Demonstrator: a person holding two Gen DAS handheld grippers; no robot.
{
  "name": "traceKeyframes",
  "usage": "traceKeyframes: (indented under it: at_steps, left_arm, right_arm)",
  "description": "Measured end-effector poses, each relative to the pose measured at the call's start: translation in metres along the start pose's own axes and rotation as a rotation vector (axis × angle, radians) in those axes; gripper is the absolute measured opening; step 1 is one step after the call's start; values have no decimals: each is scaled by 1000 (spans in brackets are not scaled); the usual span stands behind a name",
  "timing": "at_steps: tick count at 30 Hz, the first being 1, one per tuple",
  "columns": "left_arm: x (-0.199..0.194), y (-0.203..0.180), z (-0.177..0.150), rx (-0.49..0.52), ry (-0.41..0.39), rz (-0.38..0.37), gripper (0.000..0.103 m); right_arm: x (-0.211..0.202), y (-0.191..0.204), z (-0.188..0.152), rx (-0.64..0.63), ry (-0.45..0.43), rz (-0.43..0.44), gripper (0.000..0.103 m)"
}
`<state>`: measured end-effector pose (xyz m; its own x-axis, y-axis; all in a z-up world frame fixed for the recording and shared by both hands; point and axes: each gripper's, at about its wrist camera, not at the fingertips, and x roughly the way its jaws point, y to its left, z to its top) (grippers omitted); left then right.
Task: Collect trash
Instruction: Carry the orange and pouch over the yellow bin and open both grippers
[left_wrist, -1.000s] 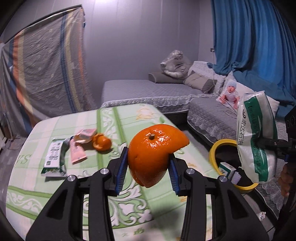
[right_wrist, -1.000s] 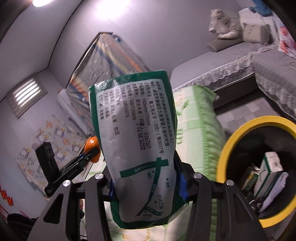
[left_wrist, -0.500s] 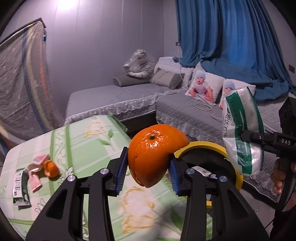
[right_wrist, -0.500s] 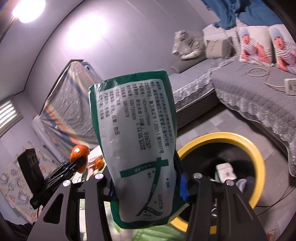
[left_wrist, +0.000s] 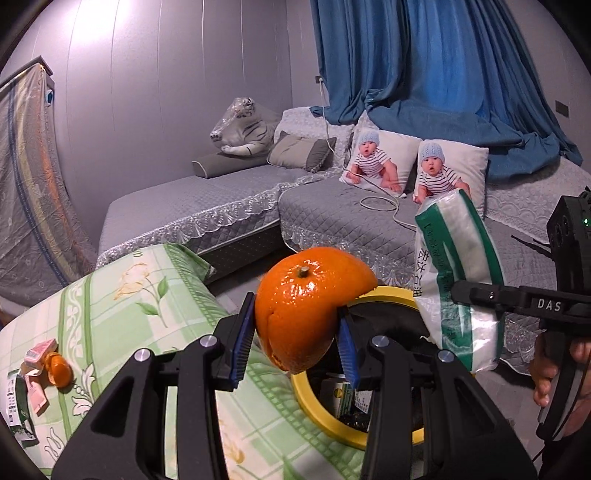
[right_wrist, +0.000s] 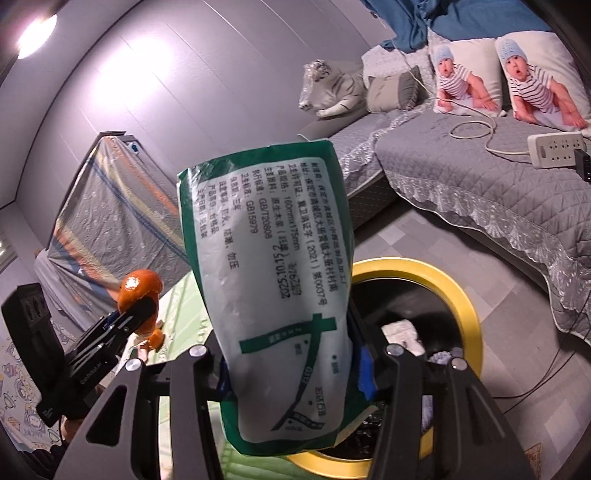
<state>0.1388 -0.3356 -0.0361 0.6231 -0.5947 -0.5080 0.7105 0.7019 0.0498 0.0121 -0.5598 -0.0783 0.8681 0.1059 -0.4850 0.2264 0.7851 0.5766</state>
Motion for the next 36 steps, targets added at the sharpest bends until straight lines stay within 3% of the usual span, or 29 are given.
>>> traceKeyframes:
  at_steps: [10, 14, 25, 28, 32, 36]
  left_arm:
    - [26, -13, -4, 20, 25, -6, 39]
    - [44, -14, -8, 19, 60, -1, 39]
    - [85, -14, -26, -1, 166, -30, 40]
    - [90, -11, -29, -30, 188, -42, 49]
    - [86, -3, -28, -58, 164, -18, 81]
    - [74, 7, -24, -77, 123, 13, 91]
  right_arm:
    - [17, -25, -7, 50, 29, -55, 47]
    - [24, -32, -10, 65, 41, -106, 47]
    - [38, -48, -17, 122, 91, -140, 48]
    - [39, -50, -17, 129, 96, -147, 52]
    - [32, -54, -14, 158, 63, -186, 67]
    - [18, -57, -8, 189, 16, -207, 75]
